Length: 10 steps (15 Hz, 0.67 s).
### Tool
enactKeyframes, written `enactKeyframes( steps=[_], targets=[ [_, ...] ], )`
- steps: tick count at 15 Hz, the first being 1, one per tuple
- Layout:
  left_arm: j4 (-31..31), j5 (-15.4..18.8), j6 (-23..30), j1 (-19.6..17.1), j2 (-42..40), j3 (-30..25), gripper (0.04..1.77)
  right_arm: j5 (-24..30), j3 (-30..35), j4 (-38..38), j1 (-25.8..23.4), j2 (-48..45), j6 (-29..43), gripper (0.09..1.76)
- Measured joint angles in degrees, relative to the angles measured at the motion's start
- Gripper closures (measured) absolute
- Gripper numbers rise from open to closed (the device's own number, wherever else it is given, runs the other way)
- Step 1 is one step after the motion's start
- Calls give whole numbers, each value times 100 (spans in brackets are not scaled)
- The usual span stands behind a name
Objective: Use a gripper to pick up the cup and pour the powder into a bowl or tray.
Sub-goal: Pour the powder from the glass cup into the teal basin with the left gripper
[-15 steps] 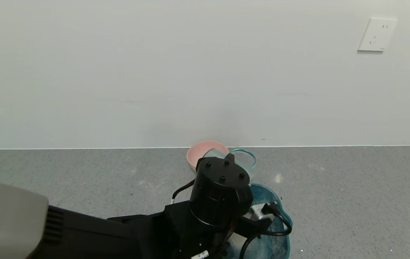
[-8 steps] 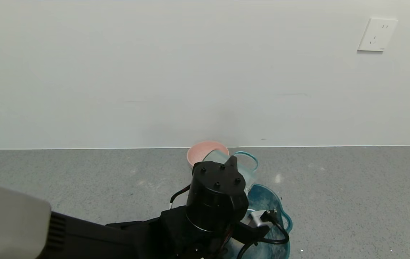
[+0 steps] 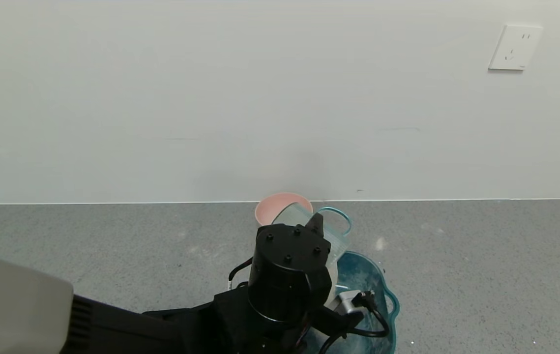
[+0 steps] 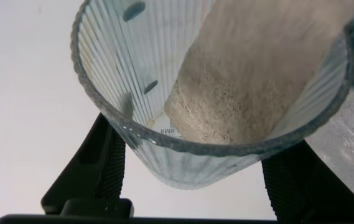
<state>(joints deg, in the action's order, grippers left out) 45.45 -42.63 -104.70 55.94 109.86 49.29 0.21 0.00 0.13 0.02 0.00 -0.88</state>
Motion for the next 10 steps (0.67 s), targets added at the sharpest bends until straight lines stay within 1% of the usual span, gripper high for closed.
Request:
enactKeyframes(
  steps=[4, 10],
  targets=[
    [-2, 0, -48, 4, 0, -37, 55, 0, 0, 0, 0, 0, 2, 14],
    [24, -6, -290, 26, -24, -83, 55, 1, 0, 2, 0, 0, 2, 14]
  ],
)
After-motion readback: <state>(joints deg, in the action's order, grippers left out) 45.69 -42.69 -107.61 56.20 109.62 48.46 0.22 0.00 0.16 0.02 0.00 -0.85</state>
